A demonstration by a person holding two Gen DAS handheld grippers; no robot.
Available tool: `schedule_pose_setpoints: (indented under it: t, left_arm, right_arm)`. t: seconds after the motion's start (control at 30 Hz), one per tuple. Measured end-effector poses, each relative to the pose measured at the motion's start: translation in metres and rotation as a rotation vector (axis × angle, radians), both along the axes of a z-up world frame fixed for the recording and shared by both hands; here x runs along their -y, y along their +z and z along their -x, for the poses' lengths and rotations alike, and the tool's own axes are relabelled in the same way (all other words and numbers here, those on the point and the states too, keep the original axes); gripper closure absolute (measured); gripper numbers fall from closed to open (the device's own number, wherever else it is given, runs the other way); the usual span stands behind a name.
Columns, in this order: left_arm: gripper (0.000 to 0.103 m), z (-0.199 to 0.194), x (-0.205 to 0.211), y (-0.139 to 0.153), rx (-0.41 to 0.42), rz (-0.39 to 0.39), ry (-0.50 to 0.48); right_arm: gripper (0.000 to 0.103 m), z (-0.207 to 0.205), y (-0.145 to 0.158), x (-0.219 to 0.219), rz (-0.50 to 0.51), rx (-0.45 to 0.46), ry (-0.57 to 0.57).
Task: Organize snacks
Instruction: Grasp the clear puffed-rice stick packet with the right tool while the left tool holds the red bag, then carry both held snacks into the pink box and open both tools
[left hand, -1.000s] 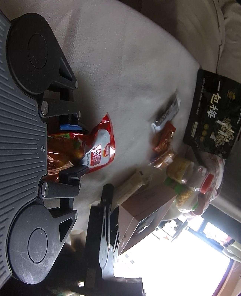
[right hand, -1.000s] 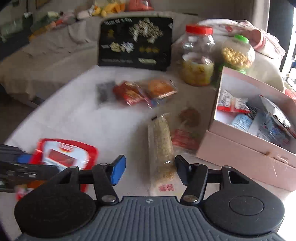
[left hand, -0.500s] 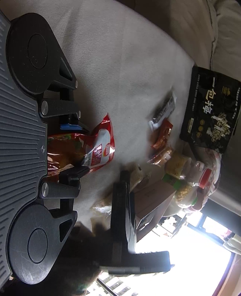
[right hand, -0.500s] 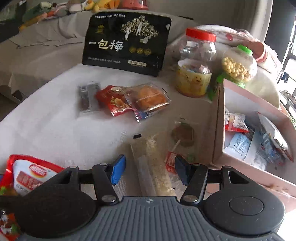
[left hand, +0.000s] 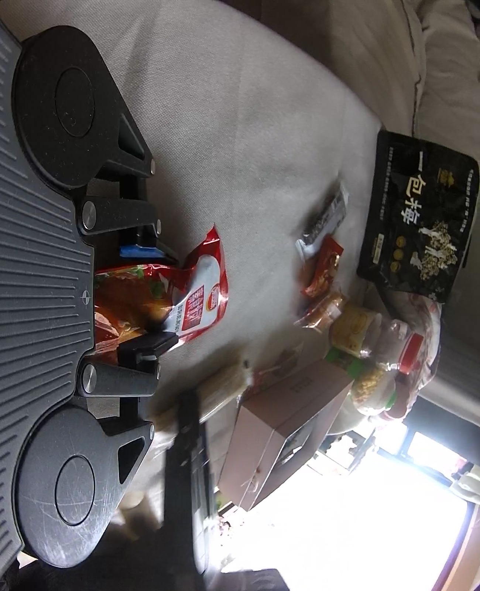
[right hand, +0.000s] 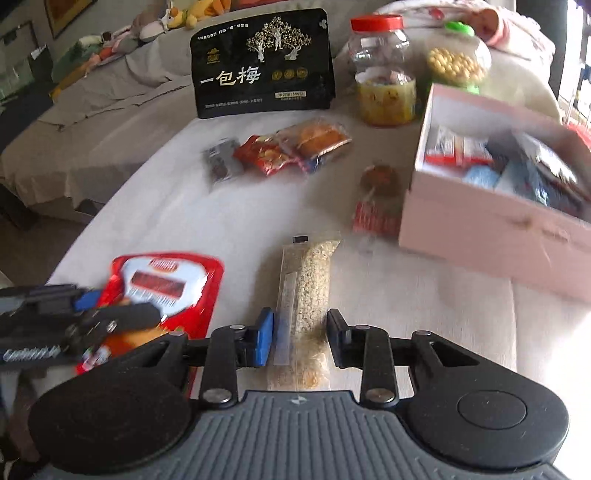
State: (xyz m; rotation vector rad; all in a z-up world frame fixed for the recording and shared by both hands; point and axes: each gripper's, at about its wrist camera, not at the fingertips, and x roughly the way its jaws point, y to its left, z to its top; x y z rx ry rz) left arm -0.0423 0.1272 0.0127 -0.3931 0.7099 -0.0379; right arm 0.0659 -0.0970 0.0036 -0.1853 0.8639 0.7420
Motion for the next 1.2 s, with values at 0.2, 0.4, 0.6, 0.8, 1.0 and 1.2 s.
schedule_pose_setpoints:
  t: [0.2,0.4,0.6,0.8,1.0,1.2]
  left_arm:
    - [0.058,0.003,-0.004,-0.004,0.025,0.025,-0.003]
    - [0.060,0.003,-0.003,0.000,0.005,0.052,0.023]
    - [0.061,0.012,0.025,0.007,-0.014,0.003,-0.042]
    - [0.069,0.024,0.073,0.038,0.080,-0.071,-0.174]
    - [0.072,0.012,0.092,0.105,0.263,-0.039,-0.248]
    - [0.072,-0.062,0.098,0.185,0.406,-0.043,-0.222]
  right_arm:
    - [0.072,0.007,-0.003,0.005,-0.008,0.024,0.016]
    - [0.071,0.005,-0.009,-0.001,-0.012,0.095,0.013]
    - [0.074,0.027,0.002,0.021,-0.031,0.103,0.070]
    - [0.074,0.051,0.043,0.093,-0.099,0.205,-0.012]
    - [0.074,0.059,0.102,0.157,-0.230,0.345,-0.118]
    - [0.074,0.046,0.144,0.182,-0.260,0.484,-0.210]
